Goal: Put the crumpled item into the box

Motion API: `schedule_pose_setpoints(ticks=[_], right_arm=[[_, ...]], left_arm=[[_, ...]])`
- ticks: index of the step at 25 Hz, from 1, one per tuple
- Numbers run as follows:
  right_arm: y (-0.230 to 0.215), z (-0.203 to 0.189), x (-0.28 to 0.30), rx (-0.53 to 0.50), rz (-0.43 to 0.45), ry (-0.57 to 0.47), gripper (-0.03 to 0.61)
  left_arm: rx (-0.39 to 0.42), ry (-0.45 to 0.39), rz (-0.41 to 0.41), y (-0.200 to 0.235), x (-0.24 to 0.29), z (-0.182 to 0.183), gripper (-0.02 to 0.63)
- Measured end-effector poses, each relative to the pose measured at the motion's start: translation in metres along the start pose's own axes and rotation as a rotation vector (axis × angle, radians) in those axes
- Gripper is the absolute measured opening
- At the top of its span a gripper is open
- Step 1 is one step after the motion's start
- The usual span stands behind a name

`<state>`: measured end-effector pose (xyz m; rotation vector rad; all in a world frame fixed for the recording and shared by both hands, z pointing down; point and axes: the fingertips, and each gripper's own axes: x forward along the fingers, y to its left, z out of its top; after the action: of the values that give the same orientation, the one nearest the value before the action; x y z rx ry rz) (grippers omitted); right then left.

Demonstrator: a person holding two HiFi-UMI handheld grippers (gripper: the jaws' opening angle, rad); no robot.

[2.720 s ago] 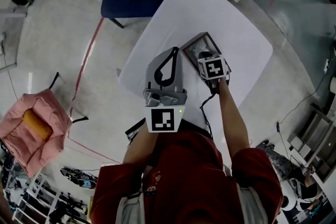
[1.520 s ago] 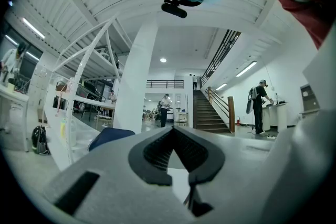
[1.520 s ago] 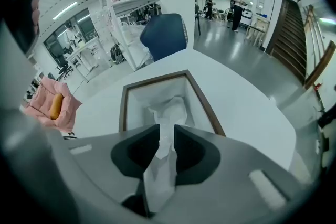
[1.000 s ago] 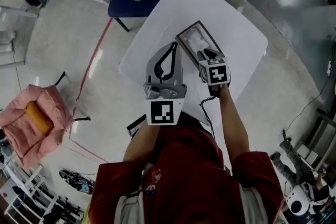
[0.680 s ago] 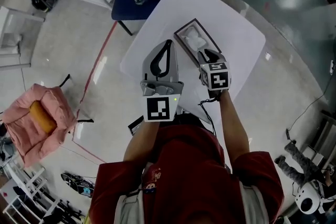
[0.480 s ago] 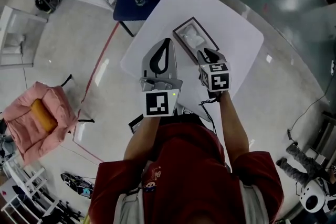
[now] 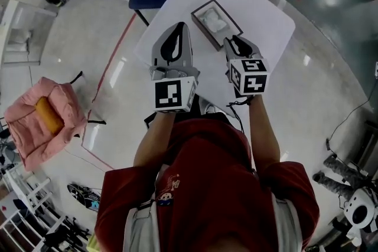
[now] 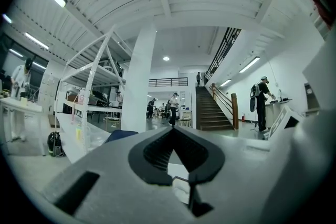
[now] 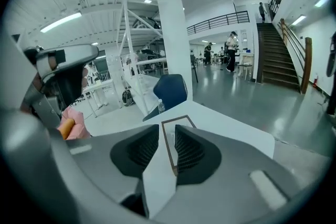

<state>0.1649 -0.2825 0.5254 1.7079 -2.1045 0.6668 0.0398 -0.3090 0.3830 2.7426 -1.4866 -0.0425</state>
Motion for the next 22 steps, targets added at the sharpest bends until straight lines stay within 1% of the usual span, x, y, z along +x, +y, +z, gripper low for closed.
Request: schedule_pose_setpoints(ticks=[5, 9, 14, 17, 22], right_arm=[[0.017, 0.009, -0.027, -0.023, 0.013, -0.071, 0.1], [0.025, 0.016, -0.05, -0.039, 0.026, -0.128, 0.1], [0.035, 0.029, -0.075, -0.086, 0.032, -0.187, 0.101], [0.039, 0.032, -0.089, -0.096, 0.036, -0.225, 0.103], [0.043, 0.049, -0.124, -0.123, 0.014, -0.33, 0.104]], left_arm=[[0.008, -0.011, 0.014, 0.0, -0.02, 0.007, 0.003], [0.014, -0.032, 0.022, -0.009, -0.035, 0.015, 0.003], [0.008, -0.051, 0.041, -0.012, -0.052, 0.028, 0.003], [0.013, -0.055, 0.046, -0.017, -0.061, 0.028, 0.003], [0.011, -0.063, 0.045, -0.031, -0.075, 0.031, 0.003]])
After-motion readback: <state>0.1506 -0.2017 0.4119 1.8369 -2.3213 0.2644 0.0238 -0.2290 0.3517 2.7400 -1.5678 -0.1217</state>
